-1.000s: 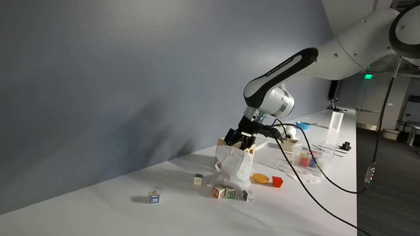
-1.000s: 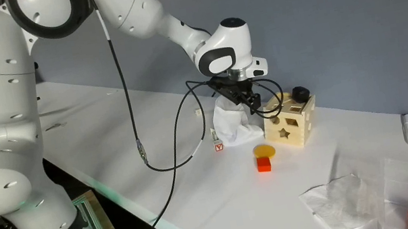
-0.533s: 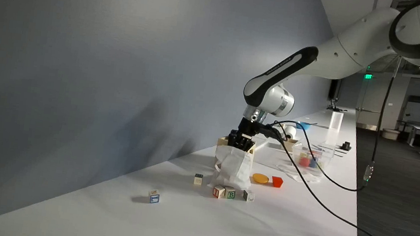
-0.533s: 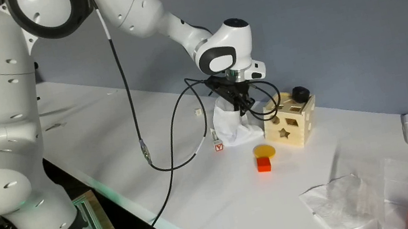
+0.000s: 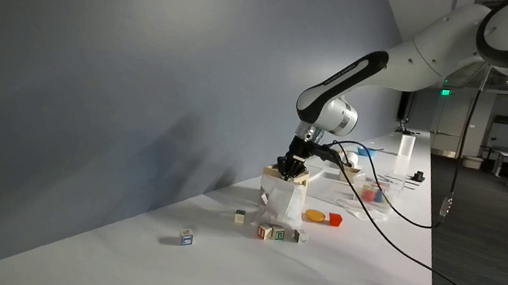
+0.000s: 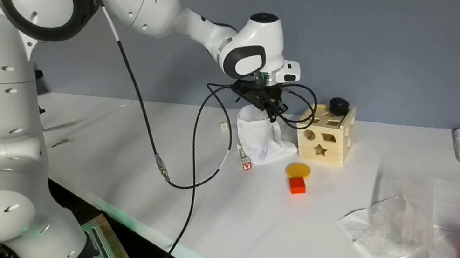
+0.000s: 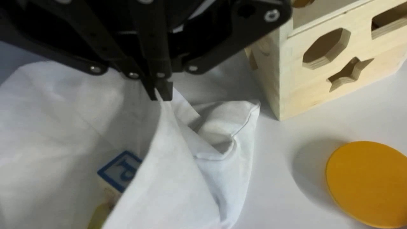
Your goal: Put the contents on the table inside the plastic
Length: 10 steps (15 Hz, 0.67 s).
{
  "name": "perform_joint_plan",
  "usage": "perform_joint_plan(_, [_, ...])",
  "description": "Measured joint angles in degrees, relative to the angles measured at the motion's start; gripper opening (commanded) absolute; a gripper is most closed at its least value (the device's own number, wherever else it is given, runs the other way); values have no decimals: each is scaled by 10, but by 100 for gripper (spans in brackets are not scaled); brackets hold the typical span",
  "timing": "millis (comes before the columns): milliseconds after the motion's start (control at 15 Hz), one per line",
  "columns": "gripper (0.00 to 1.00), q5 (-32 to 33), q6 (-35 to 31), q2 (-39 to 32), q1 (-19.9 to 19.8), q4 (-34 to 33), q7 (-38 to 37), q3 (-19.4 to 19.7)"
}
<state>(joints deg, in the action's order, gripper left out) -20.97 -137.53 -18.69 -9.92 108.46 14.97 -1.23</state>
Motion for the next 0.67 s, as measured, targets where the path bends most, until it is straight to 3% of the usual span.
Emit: perform_joint_plan(667, [0,0,-44,79,8,17,5,-4])
